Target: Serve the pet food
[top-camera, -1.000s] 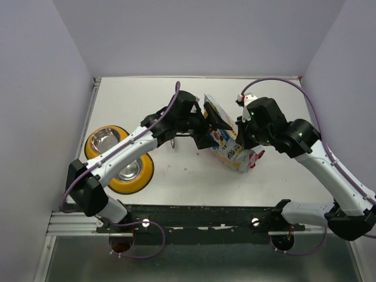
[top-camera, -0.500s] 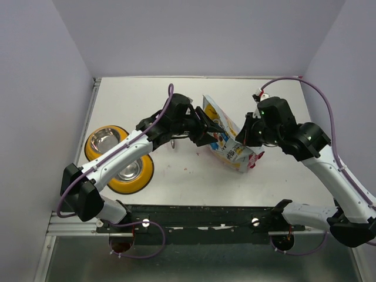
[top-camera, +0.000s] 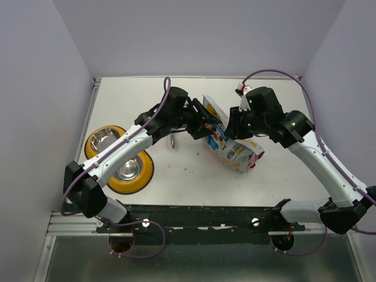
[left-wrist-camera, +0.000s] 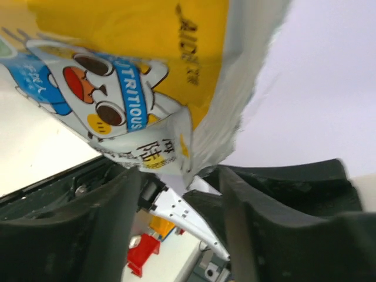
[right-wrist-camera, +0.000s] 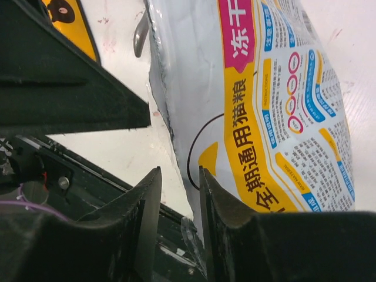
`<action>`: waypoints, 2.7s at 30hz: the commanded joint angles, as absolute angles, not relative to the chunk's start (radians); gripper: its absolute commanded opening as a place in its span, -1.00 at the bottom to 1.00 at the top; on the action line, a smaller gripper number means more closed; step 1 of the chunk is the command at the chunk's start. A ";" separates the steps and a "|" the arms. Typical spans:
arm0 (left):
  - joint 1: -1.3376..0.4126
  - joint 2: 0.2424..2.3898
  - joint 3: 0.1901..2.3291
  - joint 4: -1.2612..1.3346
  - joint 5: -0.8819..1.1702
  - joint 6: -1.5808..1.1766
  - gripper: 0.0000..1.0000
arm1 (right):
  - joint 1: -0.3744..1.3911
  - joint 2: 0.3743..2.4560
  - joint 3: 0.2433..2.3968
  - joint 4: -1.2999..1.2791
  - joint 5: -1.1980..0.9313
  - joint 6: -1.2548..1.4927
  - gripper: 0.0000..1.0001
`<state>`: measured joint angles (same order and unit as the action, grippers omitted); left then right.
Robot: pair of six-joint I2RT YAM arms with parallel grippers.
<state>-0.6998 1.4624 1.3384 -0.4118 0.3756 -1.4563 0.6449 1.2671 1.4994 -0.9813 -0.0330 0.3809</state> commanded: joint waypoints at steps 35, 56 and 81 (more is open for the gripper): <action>-0.661 1.508 1.448 -0.425 0.382 -1.339 -0.33 | 0.643 1.328 1.557 -0.959 -0.025 0.337 -0.09; -0.660 1.505 1.448 -0.429 0.405 -1.339 -0.77 | 0.643 1.336 1.557 -0.957 -0.049 0.328 -0.09; -0.661 1.529 1.460 -0.305 0.443 -1.295 -1.00 | 0.643 1.443 1.701 -1.011 0.057 0.236 -0.21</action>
<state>-0.6601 1.5276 1.4471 -0.3595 0.4091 -1.3075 0.6460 1.4322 1.7138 -0.9974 0.0845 0.2680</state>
